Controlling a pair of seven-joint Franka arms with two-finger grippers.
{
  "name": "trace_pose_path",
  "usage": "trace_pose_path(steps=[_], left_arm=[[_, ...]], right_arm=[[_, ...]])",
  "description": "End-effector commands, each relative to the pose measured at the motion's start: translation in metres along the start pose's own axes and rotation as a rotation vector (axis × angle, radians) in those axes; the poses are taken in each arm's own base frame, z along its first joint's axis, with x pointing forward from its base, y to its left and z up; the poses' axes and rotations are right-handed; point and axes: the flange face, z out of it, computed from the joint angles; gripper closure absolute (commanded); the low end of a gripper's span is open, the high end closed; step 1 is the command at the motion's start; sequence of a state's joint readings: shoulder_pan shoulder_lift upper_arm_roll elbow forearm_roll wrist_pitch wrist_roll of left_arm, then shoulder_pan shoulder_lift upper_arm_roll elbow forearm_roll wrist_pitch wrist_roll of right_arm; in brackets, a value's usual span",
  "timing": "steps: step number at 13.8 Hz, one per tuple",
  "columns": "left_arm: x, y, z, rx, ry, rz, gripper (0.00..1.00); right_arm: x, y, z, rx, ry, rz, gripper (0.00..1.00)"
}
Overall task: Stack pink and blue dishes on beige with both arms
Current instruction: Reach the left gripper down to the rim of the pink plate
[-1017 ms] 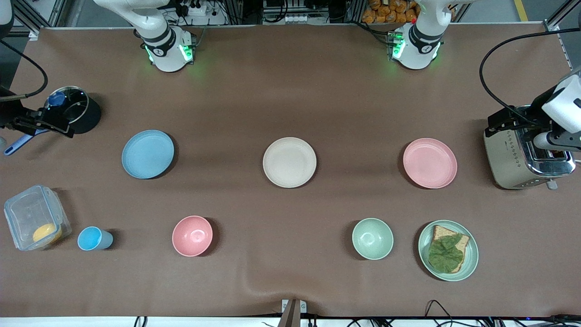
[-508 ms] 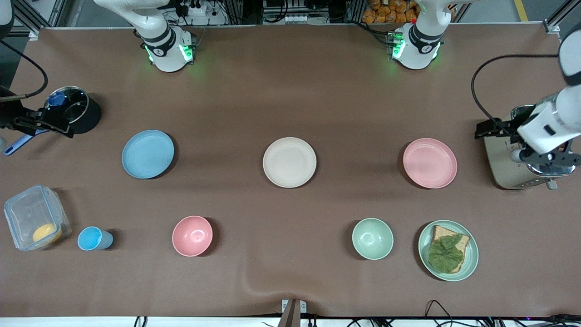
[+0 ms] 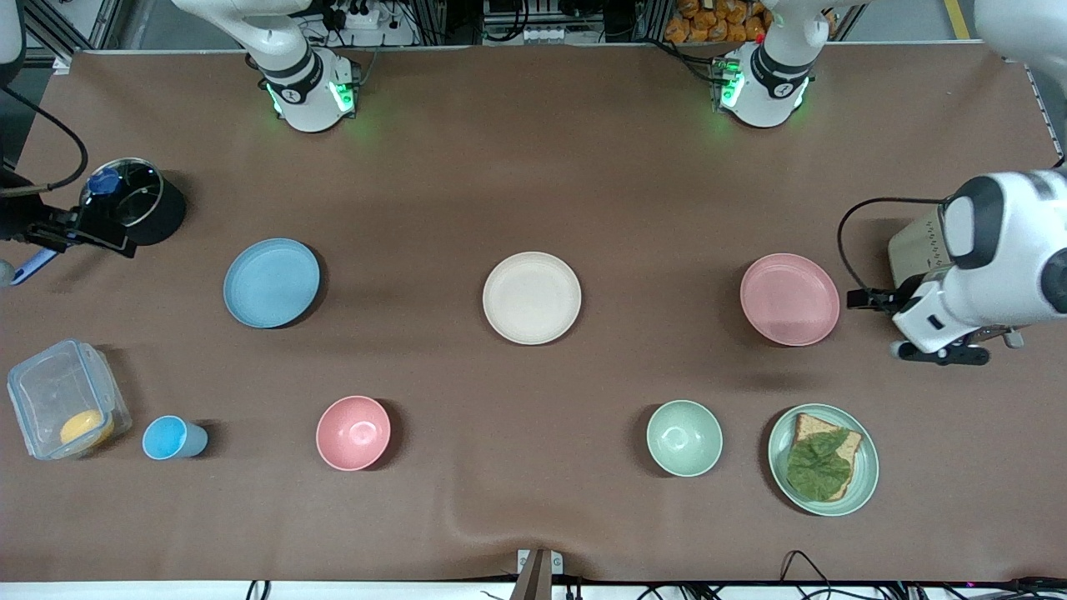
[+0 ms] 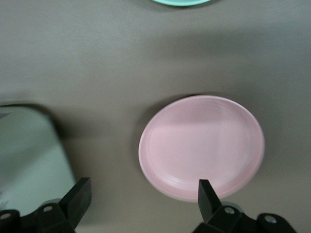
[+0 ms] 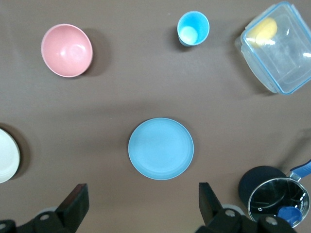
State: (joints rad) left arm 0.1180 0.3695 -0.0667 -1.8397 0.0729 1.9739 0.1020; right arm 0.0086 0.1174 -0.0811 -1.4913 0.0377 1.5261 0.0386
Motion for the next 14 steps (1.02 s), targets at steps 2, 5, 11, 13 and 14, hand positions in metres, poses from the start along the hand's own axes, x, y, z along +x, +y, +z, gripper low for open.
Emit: trace_pose_path(steps=[2, 5, 11, 13, 14], left_arm=[[0.006, -0.014, 0.056, 0.0, -0.029, 0.013, 0.01], [0.006, -0.03, 0.09, -0.024, -0.069, 0.002, 0.29], [0.005, -0.042, 0.119, -0.058, -0.109, -0.028, 0.61], [0.005, -0.042, 0.12, -0.088, -0.107, -0.046, 0.61], [0.004, -0.042, 0.122, -0.093, -0.112, -0.047, 0.62]], right_arm=[[0.005, 0.015, 0.011, 0.016, -0.03, 0.024, 0.0], [0.013, 0.034, 0.046, 0.019, -0.08, 0.056, 0.0], [0.019, 0.08, 0.152, 0.034, -0.098, -0.005, 0.0], [0.014, 0.11, 0.188, 0.056, -0.081, -0.036, 0.0], [0.007, 0.13, 0.223, 0.098, -0.08, -0.055, 0.0]])
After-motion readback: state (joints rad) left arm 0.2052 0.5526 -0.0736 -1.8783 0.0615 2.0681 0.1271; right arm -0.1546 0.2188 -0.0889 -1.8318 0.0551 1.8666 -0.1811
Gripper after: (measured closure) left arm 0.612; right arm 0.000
